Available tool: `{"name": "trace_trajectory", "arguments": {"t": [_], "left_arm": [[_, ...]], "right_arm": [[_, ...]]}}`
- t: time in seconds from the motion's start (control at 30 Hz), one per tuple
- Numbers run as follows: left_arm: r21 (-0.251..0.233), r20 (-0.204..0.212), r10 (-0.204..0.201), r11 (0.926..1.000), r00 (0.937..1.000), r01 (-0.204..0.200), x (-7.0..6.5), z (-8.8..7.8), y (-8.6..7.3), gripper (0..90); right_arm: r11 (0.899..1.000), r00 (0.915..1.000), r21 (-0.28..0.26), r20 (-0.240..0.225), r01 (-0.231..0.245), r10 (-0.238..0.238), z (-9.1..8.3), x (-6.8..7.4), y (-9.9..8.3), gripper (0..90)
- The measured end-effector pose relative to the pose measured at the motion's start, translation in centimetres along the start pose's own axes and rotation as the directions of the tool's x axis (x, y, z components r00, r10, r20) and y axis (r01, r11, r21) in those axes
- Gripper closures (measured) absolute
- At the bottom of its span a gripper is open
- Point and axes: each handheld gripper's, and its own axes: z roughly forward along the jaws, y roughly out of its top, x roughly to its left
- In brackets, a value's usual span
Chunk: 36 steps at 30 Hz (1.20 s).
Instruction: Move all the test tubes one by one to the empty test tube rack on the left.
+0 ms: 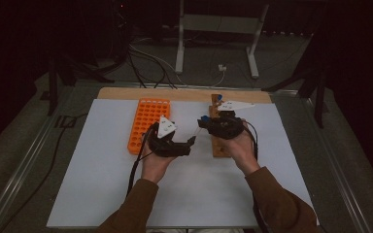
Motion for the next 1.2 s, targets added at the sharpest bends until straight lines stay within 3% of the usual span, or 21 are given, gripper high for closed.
{"name": "trace_trajectory", "arguments": {"t": [0.13,0.23,0.37,0.57,0.8,0.9,1.2], "left_arm": [[0.013,0.005,0.007,0.9999,1.0,-0.007,-0.4,0.6,-0.1,18.8],[0.026,-0.002,0.0,0.9997,1.0,0.0,-0.5,1.0,-0.2,30.3],[0.013,0.019,-0.015,0.9998,0.9997,0.015,-0.5,1.1,-0.3,50.6],[0.002,0.05,-0.015,0.9999,0.9987,0.015,-0.6,1.2,-0.4,71.5],[0.007,0.063,0.014,0.9999,0.9979,-0.014,-0.9,1.4,-0.6,77.3],[0.007,0.062,0.005,1.0,0.9981,-0.005,-0.9,1.6,-0.6,78.1],[0.02,0.059,-0.03,0.9994,0.9978,0.029,-0.2,1.6,-1.0,78.2]], "right_arm": [[1.0,0.9997,0.009,-0.012,0.023,-0.023,0.4,1.0,0.0,76.2],[1.0,0.9992,0.012,-0.028,0.028,-0.028,0.6,1.6,0.1,76.1],[0.999,0.9985,0.019,-0.044,0.035,-0.034,0.9,2.1,0.1,76.1],[0.999,0.9978,0.022,-0.063,0.024,-0.023,1.1,2.2,0.0,76.1],[1.0,0.9977,0.026,-0.068,0.011,-0.009,1.2,2.0,-0.1,76.1],[1.0,0.9976,0.021,-0.068,0.006,-0.004,1.3,1.8,-0.2,74.8],[1.0,0.9973,-0.029,-0.072,-0.013,0.011,0.8,0.8,-0.4,35.1]]}}
